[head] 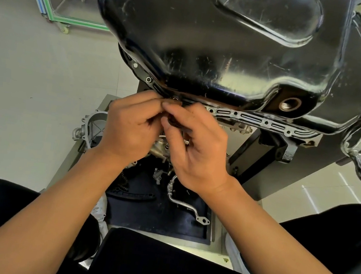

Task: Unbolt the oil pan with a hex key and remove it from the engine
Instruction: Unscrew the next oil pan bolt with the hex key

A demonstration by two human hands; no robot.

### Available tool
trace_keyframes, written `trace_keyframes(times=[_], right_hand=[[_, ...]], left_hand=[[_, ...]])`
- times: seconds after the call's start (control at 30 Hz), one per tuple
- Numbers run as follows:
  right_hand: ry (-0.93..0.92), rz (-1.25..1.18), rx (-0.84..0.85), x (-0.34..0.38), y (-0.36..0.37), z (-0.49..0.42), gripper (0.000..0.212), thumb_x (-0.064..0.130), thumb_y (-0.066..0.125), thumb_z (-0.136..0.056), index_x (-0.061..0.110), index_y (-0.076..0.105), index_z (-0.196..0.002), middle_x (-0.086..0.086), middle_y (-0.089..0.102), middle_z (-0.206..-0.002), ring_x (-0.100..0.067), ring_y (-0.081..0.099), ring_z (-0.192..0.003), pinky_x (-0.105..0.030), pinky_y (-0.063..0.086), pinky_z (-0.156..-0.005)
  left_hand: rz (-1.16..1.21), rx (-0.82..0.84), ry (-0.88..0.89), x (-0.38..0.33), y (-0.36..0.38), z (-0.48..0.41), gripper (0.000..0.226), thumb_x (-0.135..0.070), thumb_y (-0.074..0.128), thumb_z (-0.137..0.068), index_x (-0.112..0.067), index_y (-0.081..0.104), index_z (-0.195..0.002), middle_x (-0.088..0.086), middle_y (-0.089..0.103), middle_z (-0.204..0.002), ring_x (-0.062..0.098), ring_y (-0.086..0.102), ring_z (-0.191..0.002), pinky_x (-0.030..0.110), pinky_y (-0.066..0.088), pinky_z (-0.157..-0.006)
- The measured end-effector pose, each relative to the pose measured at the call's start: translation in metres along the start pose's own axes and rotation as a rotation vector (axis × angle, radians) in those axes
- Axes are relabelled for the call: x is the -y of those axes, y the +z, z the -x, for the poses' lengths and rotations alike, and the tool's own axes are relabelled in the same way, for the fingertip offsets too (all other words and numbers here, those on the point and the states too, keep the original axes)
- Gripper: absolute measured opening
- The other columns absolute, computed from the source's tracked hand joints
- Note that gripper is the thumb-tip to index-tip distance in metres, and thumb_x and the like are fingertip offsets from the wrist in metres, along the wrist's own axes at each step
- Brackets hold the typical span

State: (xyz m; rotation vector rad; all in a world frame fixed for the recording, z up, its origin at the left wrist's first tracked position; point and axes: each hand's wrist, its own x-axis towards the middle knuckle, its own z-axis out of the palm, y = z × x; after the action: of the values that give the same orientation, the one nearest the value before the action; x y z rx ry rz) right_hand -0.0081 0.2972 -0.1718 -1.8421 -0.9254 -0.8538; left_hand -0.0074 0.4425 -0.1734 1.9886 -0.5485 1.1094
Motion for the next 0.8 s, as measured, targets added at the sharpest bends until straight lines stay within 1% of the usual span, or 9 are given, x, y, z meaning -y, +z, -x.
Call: trace_keyframes(times=[0.07,0.13,0.3,0.4,0.47,0.53,0.63,0.73,0.8], right_hand=[[0.018,-0.019,-0.021,0.0015,-0.0006,-0.0014,0.024,0.006,0.075,-0.087,-0.006,0.072,-0.107,-0.011,0.067,-0.090,-0.009,0.059,-0.085,-0.019,0.050,-0.080],[0.022,-0.039,-0.042,0.0016,-0.0007,-0.0033,0.023,0.004,0.079,-0.082,-0.005,0.074,-0.103,-0.012,0.068,-0.087,-0.009,0.060,-0.083,-0.016,0.049,-0.080],[0.007,-0.053,-0.057,0.0010,0.0012,-0.0051,0.017,-0.001,0.079,-0.081,-0.003,0.077,-0.098,-0.011,0.069,-0.083,-0.009,0.063,-0.080,-0.018,0.051,-0.076],[-0.014,-0.047,-0.040,-0.0038,0.0008,-0.0036,0.018,-0.003,0.076,-0.084,-0.002,0.076,-0.103,-0.012,0.068,-0.082,-0.017,0.066,-0.076,-0.030,0.056,-0.068],[-0.023,-0.041,-0.010,-0.0057,0.0012,-0.0031,0.021,-0.003,0.074,-0.087,-0.002,0.075,-0.108,-0.012,0.065,-0.081,-0.020,0.065,-0.073,-0.037,0.056,-0.063],[-0.031,-0.019,0.007,-0.0050,0.0011,-0.0026,0.023,0.003,0.069,-0.091,-0.002,0.072,-0.114,-0.010,0.064,-0.081,-0.018,0.063,-0.073,-0.039,0.055,-0.061],[-0.017,-0.020,0.003,-0.0024,-0.0001,-0.0026,0.029,0.012,0.069,-0.091,-0.003,0.071,-0.115,-0.004,0.063,-0.085,-0.011,0.062,-0.078,-0.032,0.056,-0.066],[-0.004,-0.050,-0.051,-0.0025,-0.0013,-0.0038,0.031,0.011,0.076,-0.084,-0.006,0.072,-0.110,0.007,0.056,-0.089,0.006,0.051,-0.082,-0.012,0.047,-0.078],[-0.008,-0.051,-0.072,-0.0046,-0.0018,-0.0039,0.028,0.007,0.078,-0.082,-0.006,0.073,-0.107,0.001,0.062,-0.085,0.002,0.054,-0.082,-0.014,0.049,-0.077]], left_hand=[[-0.009,-0.041,-0.024,-0.0006,0.0013,0.0000,0.016,0.014,0.061,-0.079,0.004,0.071,-0.072,0.010,0.063,-0.067,0.013,0.053,-0.063,0.013,0.038,-0.059],[0.012,-0.064,-0.030,-0.0025,0.0033,-0.0005,0.016,0.011,0.061,-0.079,0.002,0.068,-0.068,0.006,0.059,-0.065,0.010,0.049,-0.061,0.013,0.036,-0.059],[0.080,-0.063,-0.110,-0.0036,0.0084,0.0050,0.013,-0.003,0.061,-0.090,0.005,0.071,-0.088,0.013,0.071,-0.081,0.021,0.067,-0.073,0.028,0.054,-0.066],[0.060,0.016,-0.065,-0.0024,0.0057,0.0080,0.021,-0.004,0.058,-0.093,0.006,0.070,-0.108,0.010,0.071,-0.096,0.012,0.067,-0.088,0.019,0.052,-0.082],[0.036,0.029,-0.040,-0.0012,0.0039,0.0079,0.021,0.001,0.055,-0.092,0.008,0.071,-0.104,-0.002,0.064,-0.087,-0.003,0.057,-0.081,0.005,0.043,-0.078],[0.021,0.003,-0.032,-0.0007,0.0042,0.0069,0.020,0.003,0.054,-0.091,0.007,0.073,-0.093,-0.012,0.053,-0.078,-0.011,0.051,-0.074,0.001,0.036,-0.071],[-0.010,-0.059,-0.064,-0.0012,0.0077,0.0054,0.018,0.006,0.056,-0.085,0.005,0.074,-0.083,0.000,0.059,-0.067,-0.002,0.051,-0.066,0.003,0.034,-0.065],[-0.044,-0.110,-0.122,-0.0006,0.0099,0.0023,0.015,0.015,0.064,-0.078,0.005,0.070,-0.070,0.004,0.059,-0.060,0.006,0.047,-0.060,0.009,0.036,-0.057],[-0.006,-0.131,-0.128,-0.0007,0.0101,0.0000,0.013,0.013,0.064,-0.078,0.004,0.070,-0.071,0.003,0.061,-0.063,0.007,0.050,-0.059,0.014,0.040,-0.055]])
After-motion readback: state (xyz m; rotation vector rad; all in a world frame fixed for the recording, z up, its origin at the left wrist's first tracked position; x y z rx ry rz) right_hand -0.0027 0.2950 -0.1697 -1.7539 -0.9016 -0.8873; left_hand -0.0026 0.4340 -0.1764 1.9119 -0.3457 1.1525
